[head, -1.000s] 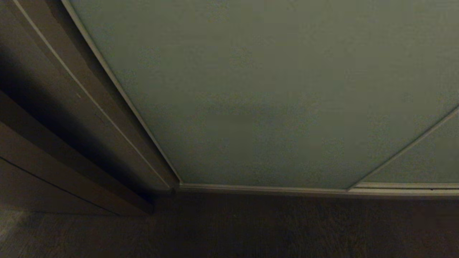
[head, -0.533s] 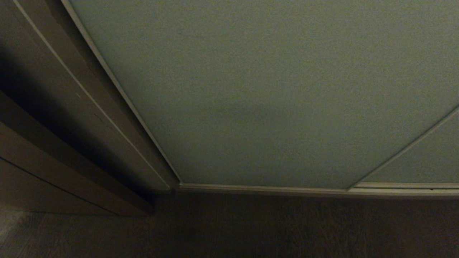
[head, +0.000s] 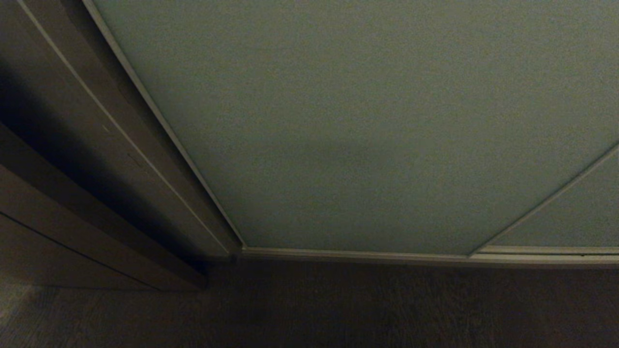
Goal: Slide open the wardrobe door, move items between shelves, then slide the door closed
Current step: Open the door
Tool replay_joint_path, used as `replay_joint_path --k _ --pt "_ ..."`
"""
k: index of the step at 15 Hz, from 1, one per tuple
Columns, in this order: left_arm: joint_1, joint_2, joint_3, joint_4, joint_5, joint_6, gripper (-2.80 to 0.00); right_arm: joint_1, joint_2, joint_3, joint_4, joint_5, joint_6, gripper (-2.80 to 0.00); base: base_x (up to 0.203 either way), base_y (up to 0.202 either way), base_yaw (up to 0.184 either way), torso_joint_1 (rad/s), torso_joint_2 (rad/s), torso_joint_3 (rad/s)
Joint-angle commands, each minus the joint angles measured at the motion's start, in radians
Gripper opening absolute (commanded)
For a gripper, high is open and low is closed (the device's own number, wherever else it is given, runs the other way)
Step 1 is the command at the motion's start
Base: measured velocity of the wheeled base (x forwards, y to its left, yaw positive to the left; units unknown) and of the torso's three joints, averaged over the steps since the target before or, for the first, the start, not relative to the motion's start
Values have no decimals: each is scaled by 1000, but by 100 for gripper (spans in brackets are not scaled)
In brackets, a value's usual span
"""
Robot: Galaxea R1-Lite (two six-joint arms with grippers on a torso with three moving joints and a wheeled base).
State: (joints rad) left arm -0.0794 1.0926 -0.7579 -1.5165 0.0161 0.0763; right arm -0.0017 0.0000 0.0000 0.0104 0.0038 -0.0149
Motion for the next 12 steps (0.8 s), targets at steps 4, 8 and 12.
replay_joint_path --k 4,8,12 --pt "1 -8 52 -13 68 -4 -280 0 2 1 0 -1 0 -280 0 0 0 0 0 0" --pt "1 28 41 152 160 -24 -280 0 2 2 0 1 0 -280 0 0 0 0 0 0" --pt "-1 96 -34 269 158 -56 -280 0 2 0 -1 1 0 -280 0 0 0 0 0 0"
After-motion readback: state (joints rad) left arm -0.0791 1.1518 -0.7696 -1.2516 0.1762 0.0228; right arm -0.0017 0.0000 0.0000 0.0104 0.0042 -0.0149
